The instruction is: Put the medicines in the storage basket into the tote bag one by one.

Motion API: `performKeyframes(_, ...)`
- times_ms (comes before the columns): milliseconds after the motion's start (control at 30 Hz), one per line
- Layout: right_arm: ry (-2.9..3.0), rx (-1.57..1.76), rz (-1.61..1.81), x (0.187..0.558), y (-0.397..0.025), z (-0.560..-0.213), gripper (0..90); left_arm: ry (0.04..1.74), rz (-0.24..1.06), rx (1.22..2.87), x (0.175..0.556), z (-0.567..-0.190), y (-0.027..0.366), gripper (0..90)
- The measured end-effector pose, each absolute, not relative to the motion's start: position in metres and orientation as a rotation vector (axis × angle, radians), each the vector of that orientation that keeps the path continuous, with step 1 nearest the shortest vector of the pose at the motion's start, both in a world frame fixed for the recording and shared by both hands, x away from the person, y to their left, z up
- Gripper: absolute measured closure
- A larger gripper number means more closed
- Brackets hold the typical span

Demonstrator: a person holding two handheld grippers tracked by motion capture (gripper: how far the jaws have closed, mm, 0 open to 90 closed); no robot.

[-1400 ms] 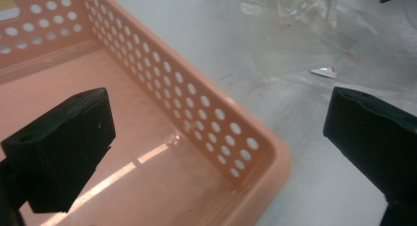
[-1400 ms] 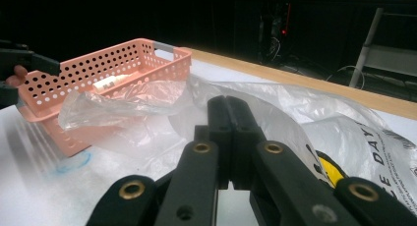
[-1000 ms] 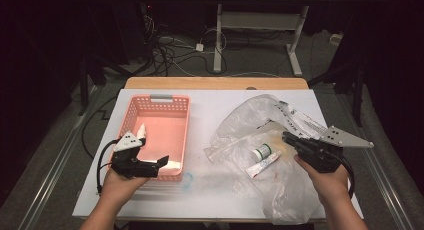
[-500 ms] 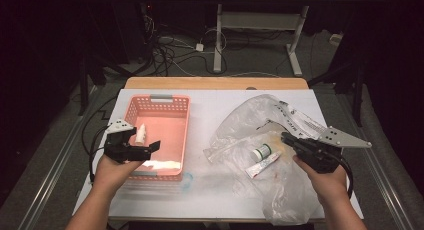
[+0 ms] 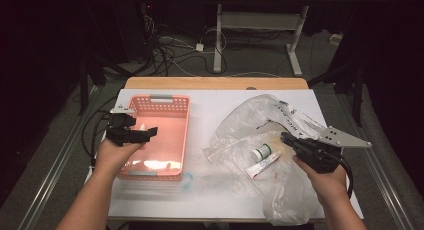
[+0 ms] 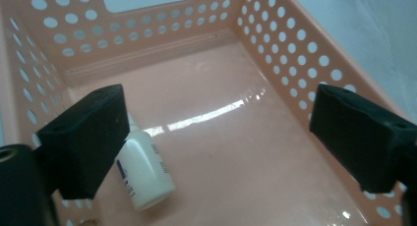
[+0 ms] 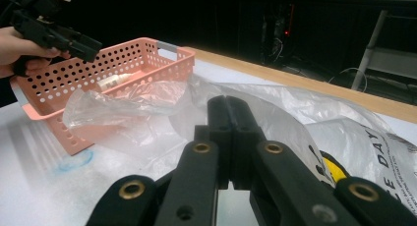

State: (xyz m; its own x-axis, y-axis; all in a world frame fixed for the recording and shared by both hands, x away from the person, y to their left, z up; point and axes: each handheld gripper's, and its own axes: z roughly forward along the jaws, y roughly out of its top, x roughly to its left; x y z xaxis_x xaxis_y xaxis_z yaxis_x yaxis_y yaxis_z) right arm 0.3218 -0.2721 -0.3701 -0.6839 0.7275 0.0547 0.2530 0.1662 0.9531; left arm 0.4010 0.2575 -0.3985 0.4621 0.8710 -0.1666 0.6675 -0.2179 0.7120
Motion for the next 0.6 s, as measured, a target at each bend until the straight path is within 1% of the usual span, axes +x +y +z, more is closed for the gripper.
performKeyframes(167, 2.035, 0.92, 1.528, 0.322, -0.272, -0.37, 90.0, 1.351, 0.323, 1.997, 0.41, -0.402, 0.26, 21.4)
performKeyframes(200, 2.036, 0.92, 1.528, 0.322, -0.272, -0.37, 90.0, 1.37, 0.322, 2.002, 0.412, -0.403, 0.259, 25.8)
performKeyframes(367, 2.036, 0.914, 1.527, 0.322, -0.273, -0.367, 90.0, 1.485, 0.3, 2.029, 0.42, -0.41, 0.252, 37.2)
performKeyframes(500, 2.034, 0.906, 1.527, 0.321, -0.273, -0.365, 90.0, 1.561, 0.334, 2.063, 0.424, -0.416, 0.246, 47.8)
performKeyframes(600, 2.034, 0.909, 1.526, 0.32, -0.273, -0.364, 90.0, 1.62, 0.404, 2.063, 0.425, -0.418, 0.243, 61.0)
